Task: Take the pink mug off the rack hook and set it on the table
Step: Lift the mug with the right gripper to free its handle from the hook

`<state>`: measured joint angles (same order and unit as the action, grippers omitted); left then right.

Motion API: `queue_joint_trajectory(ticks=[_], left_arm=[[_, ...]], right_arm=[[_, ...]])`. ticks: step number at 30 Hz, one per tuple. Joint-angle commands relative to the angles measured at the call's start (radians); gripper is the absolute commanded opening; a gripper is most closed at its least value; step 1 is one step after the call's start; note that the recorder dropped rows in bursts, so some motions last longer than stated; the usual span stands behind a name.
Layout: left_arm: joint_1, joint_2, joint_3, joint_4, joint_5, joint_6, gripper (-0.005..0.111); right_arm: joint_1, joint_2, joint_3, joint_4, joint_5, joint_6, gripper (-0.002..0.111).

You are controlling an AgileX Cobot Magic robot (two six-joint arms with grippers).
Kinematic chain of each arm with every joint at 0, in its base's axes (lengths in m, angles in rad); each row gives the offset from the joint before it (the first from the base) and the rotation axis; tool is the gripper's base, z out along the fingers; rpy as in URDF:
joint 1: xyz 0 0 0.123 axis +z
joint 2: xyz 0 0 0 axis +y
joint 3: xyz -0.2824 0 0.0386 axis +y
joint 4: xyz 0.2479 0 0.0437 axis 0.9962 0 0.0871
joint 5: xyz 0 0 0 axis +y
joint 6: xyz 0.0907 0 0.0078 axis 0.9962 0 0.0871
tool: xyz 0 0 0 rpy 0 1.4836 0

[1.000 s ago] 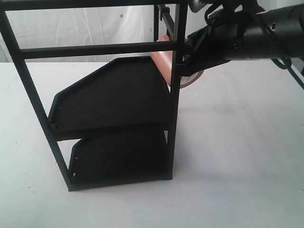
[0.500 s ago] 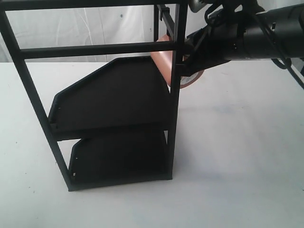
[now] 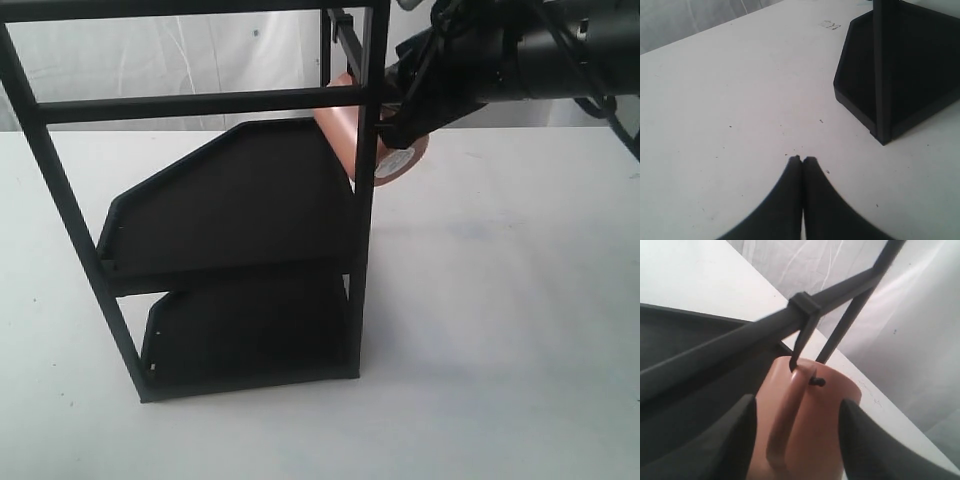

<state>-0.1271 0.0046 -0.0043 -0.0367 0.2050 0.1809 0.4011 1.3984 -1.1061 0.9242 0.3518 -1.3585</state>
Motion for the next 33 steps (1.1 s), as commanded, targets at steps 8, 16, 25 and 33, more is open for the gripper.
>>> queue_joint_trajectory(ticks=[8,16,25,33], left_arm=[[0.005,-0.005,0.004,-0.005,0.005,0.002,0.0],[0.005,-0.005,0.004,-0.005,0.005,0.002,0.0],[0.005,-0.005,0.004,-0.005,0.005,0.002,0.0],[0.005,-0.005,0.004,-0.005,0.005,0.002,0.0]], right_arm=[[-0.003,-0.001,-0.014,-0.136,0.127,-0.026,0.048],[-0.003,0.001,-0.01,-0.134,0.042,-0.029,0.048],[-0.003,0.041,-0.019,-0.079,0.047,-0.056,0.048],[-0.003,0.087,-0.06,-0.061,0.044,-0.058,0.047]])
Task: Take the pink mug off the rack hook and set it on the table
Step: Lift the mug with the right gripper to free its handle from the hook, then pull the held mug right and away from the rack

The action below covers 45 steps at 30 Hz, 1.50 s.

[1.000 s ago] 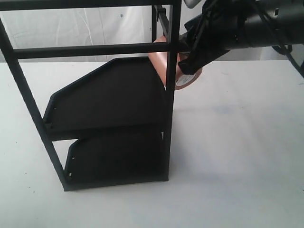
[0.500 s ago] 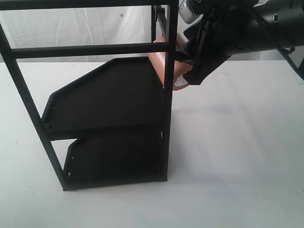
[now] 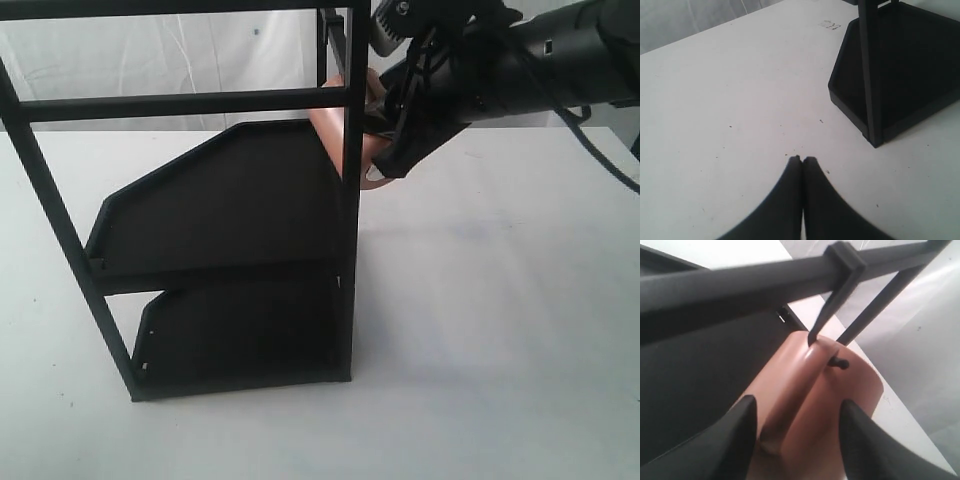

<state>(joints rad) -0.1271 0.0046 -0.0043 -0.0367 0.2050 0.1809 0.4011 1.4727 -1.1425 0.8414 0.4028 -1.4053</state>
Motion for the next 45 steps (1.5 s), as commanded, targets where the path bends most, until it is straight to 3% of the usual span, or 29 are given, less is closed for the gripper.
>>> queue_joint_trajectory(ticks=[1,10,21,39,45], left_arm=[[0.005,-0.005,0.004,-0.005,0.005,0.002,0.0],[0.005,-0.005,0.004,-0.005,0.005,0.002,0.0],[0.005,-0.005,0.004,-0.005,0.005,0.002,0.0],[0.005,-0.005,0.004,-0.005,0.005,0.002,0.0],[0.005,-0.005,0.004,-0.005,0.005,0.002,0.0]], right_arm=[[-0.003,0.016,-0.03,0.022,-0.004,-0.011,0.047],[-0.003,0.047,-0.057,0.058,0.007,-0.012,0.045],[-0.003,0.064,-0.059,0.093,-0.009,-0.029,0.0],[-0.003,0.005,-0.057,0.094,-0.116,0.042,0.0],[-0.021,0.005,-0.055,-0.186,-0.119,0.317,0.0]])
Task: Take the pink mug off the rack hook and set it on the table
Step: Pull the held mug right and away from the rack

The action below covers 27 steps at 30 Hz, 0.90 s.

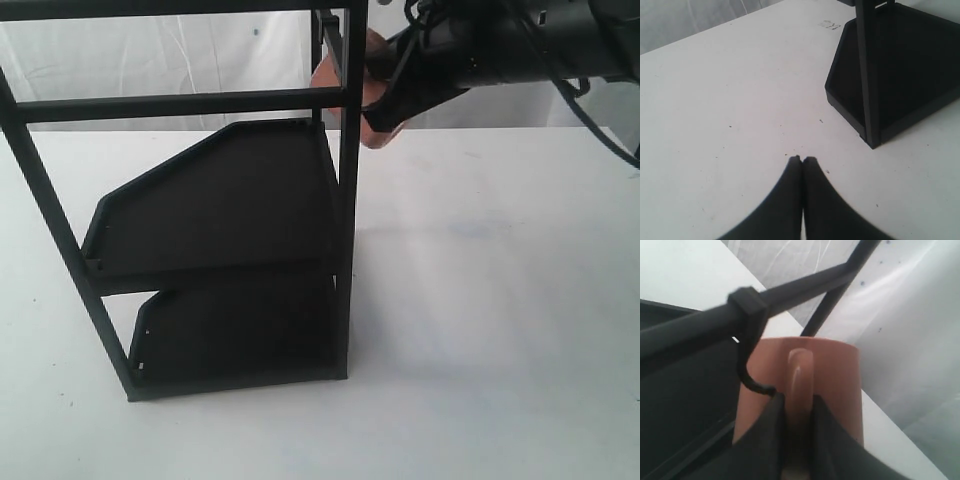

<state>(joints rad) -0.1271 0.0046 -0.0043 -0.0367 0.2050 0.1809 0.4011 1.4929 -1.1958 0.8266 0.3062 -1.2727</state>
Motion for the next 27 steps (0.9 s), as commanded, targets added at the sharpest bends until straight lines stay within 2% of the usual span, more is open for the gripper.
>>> queue_joint_trajectory(ticks=[1,3,6,8,9,11,13,19,27], left_arm=[[0.005,-0.005,0.004,-0.005,0.005,0.002,0.0],[0.005,-0.005,0.004,-0.005,0.005,0.002,0.0],[0.005,-0.005,0.004,-0.005,0.005,0.002,0.0],[0.005,-0.005,0.004,-0.005,0.005,0.002,0.0],[0.005,-0.005,0.004,-0.005,0.005,0.002,0.0],[0.005,-0.005,0.004,-0.005,0.005,0.002,0.0],[0.005,-0.005,0.004,-0.005,0.005,0.002,0.0],[0.005,-0.005,0.004,-0.005,0.005,0.002,0.0],[0.005,-0.005,0.004,-0.005,0.005,0.002,0.0]], right_arm=[[-0.028,-0.015,-0.001,-0.221,-0.015,0.244,0.0],[-0.065,-0.015,-0.001,-0.367,0.016,0.429,0.0],[-0.11,-0.017,0.023,-0.413,-0.007,0.551,0.0],[-0.122,-0.042,0.124,-0.395,-0.189,0.584,0.0],[-0.122,-0.064,0.216,-0.375,-0.38,0.62,0.0],[-0.122,-0.089,0.351,-0.382,-0.596,0.701,0.0],[-0.122,-0.096,0.437,-0.458,-0.718,0.791,0.0],[-0.122,-0.068,0.615,-0.788,-1.022,1.154,0.0],[-0.122,0.087,0.63,-0.832,-1.154,1.202,0.0]])
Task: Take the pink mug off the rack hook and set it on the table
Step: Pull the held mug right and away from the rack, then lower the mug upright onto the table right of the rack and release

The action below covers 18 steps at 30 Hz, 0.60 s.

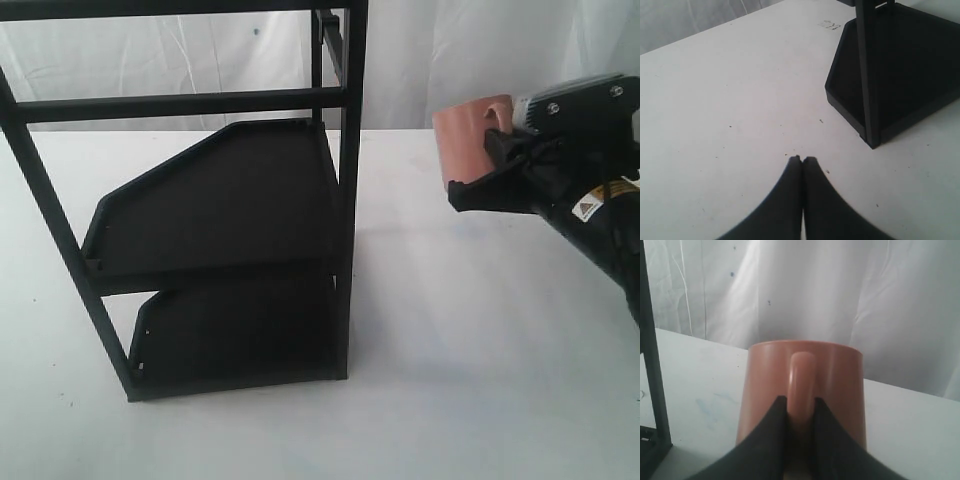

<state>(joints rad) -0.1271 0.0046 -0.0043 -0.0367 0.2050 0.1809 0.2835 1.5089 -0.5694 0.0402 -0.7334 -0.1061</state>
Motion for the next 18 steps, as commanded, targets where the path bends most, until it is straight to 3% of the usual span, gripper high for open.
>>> queue_joint_trajectory(ticks=[1,18], left_arm=[[0.005,-0.005,0.004,-0.005,0.005,0.002,0.0],[0.005,-0.005,0.004,-0.005,0.005,0.002,0.0]], right_arm=[[-0.005,0.09,0.004,-0.048,-0.139,0.035,0.0],[-0.005,0.43,-0.169,-0.085,-0.239,0.035,0.0]])
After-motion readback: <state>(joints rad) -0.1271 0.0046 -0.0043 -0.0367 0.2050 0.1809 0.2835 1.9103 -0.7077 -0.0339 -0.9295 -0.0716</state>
